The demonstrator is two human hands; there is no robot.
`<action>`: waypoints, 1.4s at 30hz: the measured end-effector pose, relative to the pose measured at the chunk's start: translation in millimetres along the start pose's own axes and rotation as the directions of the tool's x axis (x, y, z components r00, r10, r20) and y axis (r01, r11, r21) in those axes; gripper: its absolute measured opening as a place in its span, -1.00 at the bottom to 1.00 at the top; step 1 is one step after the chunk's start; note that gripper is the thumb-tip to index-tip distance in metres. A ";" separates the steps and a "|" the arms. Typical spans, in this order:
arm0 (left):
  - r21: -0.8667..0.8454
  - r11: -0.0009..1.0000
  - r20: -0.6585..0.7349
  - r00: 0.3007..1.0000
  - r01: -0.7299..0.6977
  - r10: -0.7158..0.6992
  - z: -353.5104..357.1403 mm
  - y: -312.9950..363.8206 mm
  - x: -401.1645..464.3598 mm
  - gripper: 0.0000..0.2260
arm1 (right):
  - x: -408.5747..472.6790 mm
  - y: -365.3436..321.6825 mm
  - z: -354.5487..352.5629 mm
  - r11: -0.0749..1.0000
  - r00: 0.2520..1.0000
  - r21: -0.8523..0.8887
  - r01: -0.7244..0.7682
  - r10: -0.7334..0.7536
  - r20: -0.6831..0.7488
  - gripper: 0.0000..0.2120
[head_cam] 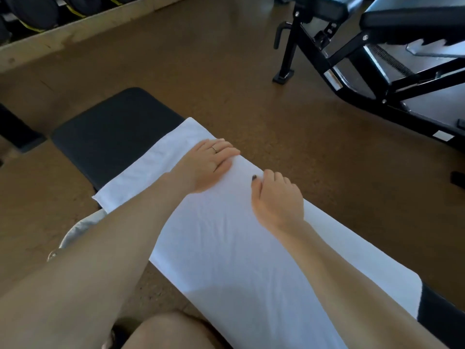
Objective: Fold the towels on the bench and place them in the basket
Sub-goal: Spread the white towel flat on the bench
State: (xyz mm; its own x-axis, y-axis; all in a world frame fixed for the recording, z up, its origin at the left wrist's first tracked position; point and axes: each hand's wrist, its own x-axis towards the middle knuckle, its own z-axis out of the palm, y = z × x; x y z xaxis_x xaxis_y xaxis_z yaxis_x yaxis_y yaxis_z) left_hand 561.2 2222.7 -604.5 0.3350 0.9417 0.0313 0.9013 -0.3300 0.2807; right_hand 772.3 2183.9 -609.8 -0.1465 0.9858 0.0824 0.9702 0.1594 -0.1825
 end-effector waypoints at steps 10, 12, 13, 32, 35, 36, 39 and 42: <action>0.012 1.000 0.005 1.000 0.013 -0.013 -11.7 -43.6 21.7 -0.61 | 70.2 -74.5 9.0 0.974 0.980 0.190 0.122 -0.149 0.135 -0.49; -0.020 0.999 0.002 0.999 0.038 -0.038 -19.3 -57.8 18.7 -0.63 | 70.5 -79.4 16.2 0.987 0.985 0.109 0.122 -0.134 0.108 -0.44; -0.025 0.997 -0.008 0.997 0.074 -0.074 -24.3 -67.0 17.0 -0.62 | 68.0 -78.2 18.7 0.989 0.989 0.089 0.118 -0.125 0.078 -0.47; 0.154 0.959 0.057 0.967 0.236 -0.247 -40.7 -78.3 -154.5 -0.46 | 87.4 -122.8 18.5 0.937 0.932 0.058 0.345 -0.349 0.100 -0.46; 0.131 0.919 -0.011 0.928 0.372 -0.374 -35.2 -104.5 -170.0 -0.50 | 89.8 -135.3 32.9 0.942 0.931 0.047 0.333 -0.336 0.143 -0.46; 0.105 0.894 -0.042 0.900 0.436 -0.434 -36.4 -113.2 -172.9 -0.50 | 89.6 -134.4 35.5 0.945 0.935 0.036 0.326 -0.328 0.136 -0.46; 0.043 0.807 -0.117 0.805 0.589 -0.581 -37.1 -121.3 -177.3 -0.51 | 89.3 -131.4 35.1 0.944 0.936 0.020 0.329 -0.329 0.127 -0.45; -0.192 0.685 -0.261 0.636 0.703 -0.726 -30.8 -106.5 -171.6 -0.51 | 90.6 -136.1 31.0 0.951 0.939 0.005 0.309 -0.306 0.158 -0.46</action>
State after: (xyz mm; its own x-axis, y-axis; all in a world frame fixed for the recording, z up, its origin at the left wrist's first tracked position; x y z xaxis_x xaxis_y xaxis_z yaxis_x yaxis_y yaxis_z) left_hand 399.3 2098.3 -610.1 -0.5129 0.8559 0.0662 0.8000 0.4486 0.3985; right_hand 621.0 2253.2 -607.9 -0.4650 0.8851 -0.0213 0.8764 0.4567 -0.1530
